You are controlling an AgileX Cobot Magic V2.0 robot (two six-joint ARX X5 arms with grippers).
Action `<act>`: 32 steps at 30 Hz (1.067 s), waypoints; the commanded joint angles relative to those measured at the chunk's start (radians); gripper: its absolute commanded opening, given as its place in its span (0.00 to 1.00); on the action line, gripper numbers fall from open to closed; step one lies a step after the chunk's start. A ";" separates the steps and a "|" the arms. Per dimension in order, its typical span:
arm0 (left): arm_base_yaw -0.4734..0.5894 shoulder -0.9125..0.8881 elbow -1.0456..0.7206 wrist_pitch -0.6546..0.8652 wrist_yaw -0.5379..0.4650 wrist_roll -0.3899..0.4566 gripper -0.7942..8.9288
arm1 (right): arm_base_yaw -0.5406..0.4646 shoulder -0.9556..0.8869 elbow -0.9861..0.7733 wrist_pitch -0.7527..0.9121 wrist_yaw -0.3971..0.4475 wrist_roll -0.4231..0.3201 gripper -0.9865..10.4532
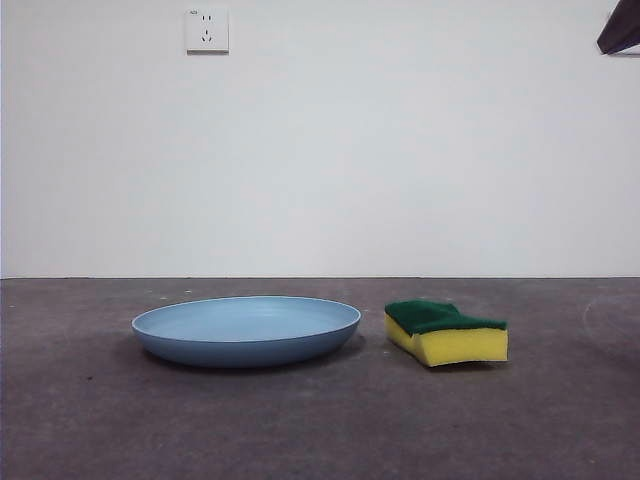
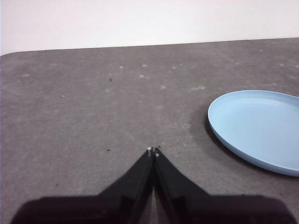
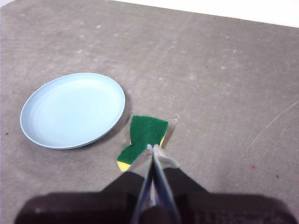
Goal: Pick up the plate,pick up the cloth,clean the plate with the cloth
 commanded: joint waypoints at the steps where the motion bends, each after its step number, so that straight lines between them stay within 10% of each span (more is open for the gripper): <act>1: 0.003 -0.003 -0.014 0.005 -0.001 0.010 0.08 | 0.001 -0.002 -0.005 0.006 0.005 -0.002 0.09; 25: 0.003 -0.003 -0.014 0.005 -0.001 0.010 0.08 | -0.007 -0.026 -0.005 0.006 0.006 -0.002 0.09; 32: 0.003 -0.003 -0.014 0.005 -0.001 0.010 0.08 | -0.192 -0.127 -0.014 0.021 -0.007 -0.050 0.09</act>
